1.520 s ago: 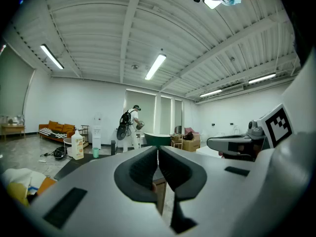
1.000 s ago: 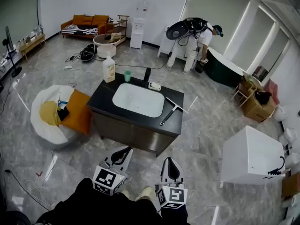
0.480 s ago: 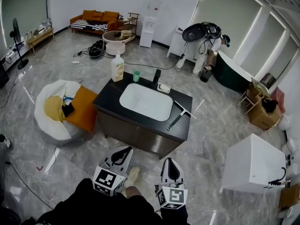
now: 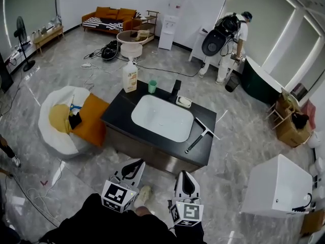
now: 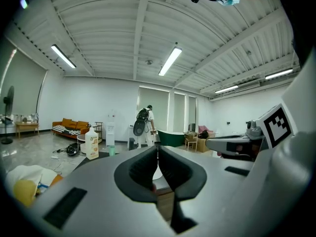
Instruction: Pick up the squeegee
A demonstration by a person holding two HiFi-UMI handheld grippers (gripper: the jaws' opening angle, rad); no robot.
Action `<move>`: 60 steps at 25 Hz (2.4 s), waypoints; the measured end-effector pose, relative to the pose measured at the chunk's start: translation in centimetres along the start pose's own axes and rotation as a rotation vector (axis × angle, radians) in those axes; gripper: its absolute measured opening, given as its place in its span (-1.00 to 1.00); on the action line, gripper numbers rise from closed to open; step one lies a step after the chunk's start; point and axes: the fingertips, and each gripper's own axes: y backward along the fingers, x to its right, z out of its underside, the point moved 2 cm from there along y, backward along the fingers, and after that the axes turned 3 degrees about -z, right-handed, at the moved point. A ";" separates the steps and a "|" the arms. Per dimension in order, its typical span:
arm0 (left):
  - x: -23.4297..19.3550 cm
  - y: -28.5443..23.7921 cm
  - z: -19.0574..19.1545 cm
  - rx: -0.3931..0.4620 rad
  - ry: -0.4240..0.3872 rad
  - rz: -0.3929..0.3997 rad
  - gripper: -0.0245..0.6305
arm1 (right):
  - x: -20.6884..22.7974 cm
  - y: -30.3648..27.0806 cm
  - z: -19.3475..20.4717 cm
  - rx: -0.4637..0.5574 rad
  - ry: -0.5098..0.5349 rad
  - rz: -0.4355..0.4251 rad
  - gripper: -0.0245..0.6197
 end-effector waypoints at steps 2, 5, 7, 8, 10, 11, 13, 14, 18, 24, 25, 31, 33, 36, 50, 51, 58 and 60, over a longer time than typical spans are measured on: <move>-0.8 -1.9 -0.5 -0.003 -0.002 0.000 -0.84 | 1.1 -2.0 -0.3 -0.001 -0.006 0.000 -0.88; -2.1 -4.9 -1.4 -0.004 -0.001 0.000 -0.84 | 2.6 -5.0 -0.9 -0.002 -0.014 0.000 -0.88; -2.8 -6.7 -1.5 -0.010 0.001 0.000 -0.84 | 3.5 -6.8 -0.8 -0.008 -0.017 -0.003 -0.88; -3.1 -7.6 -1.5 -0.014 0.002 0.000 -0.84 | 3.9 -7.7 -0.7 -0.012 -0.019 -0.004 -0.88; -3.8 -9.2 -1.7 -0.019 0.002 -0.002 -0.84 | 4.7 -9.4 -0.7 -0.018 -0.024 -0.006 -0.88; -4.2 -9.9 -1.8 -0.022 0.002 -0.003 -0.84 | 5.1 -10.1 -0.8 -0.020 -0.025 -0.006 -0.88; -4.9 -11.2 -2.0 -0.026 0.001 -0.005 -0.84 | 5.6 -11.5 -0.9 -0.021 -0.029 -0.007 -0.88; -5.2 -11.8 -2.1 -0.028 0.001 -0.005 -0.84 | 5.9 -12.2 -1.0 -0.022 -0.031 -0.007 -0.88; -6.5 -14.5 -2.4 -0.031 0.000 -0.002 -0.84 | 7.1 -14.9 -1.1 -0.025 -0.037 -0.004 -0.88; -7.2 -17.7 -2.9 -0.018 -0.006 0.009 -0.84 | 9.0 -17.3 -1.2 -0.019 -0.031 0.006 -0.88; -7.1 -18.1 -3.1 -0.014 -0.008 0.013 -0.84 | 9.3 -17.5 -1.4 -0.017 -0.031 0.011 -0.88; -6.5 -20.0 -4.2 -0.009 -0.012 0.043 -0.84 | 11.2 -17.8 -2.7 -0.006 -0.024 0.047 -0.88; -6.3 -20.7 -4.5 -0.005 -0.014 0.057 -0.84 | 11.8 -17.8 -2.9 -0.004 -0.022 0.062 -0.88; -5.9 -21.9 -4.7 -0.003 -0.021 0.094 -0.84 | 12.6 -17.9 -2.9 -0.003 -0.023 0.093 -0.88; -3.7 -35.0 -5.6 -0.076 -0.073 0.367 -0.84 | 21.1 -21.2 -1.8 -0.026 -0.121 0.366 -0.88; -3.4 -36.1 -5.5 -0.085 -0.079 0.391 -0.84 | 21.8 -21.4 -1.5 -0.030 -0.134 0.393 -0.88; -1.5 -42.5 -3.8 -0.160 -0.094 0.515 -0.84 | 26.1 -22.8 0.4 -0.070 -0.210 0.522 -0.88; -0.7 -43.8 -3.1 -0.182 -0.099 0.548 -0.84 | 27.1 -23.0 1.2 -0.081 -0.229 0.552 -0.88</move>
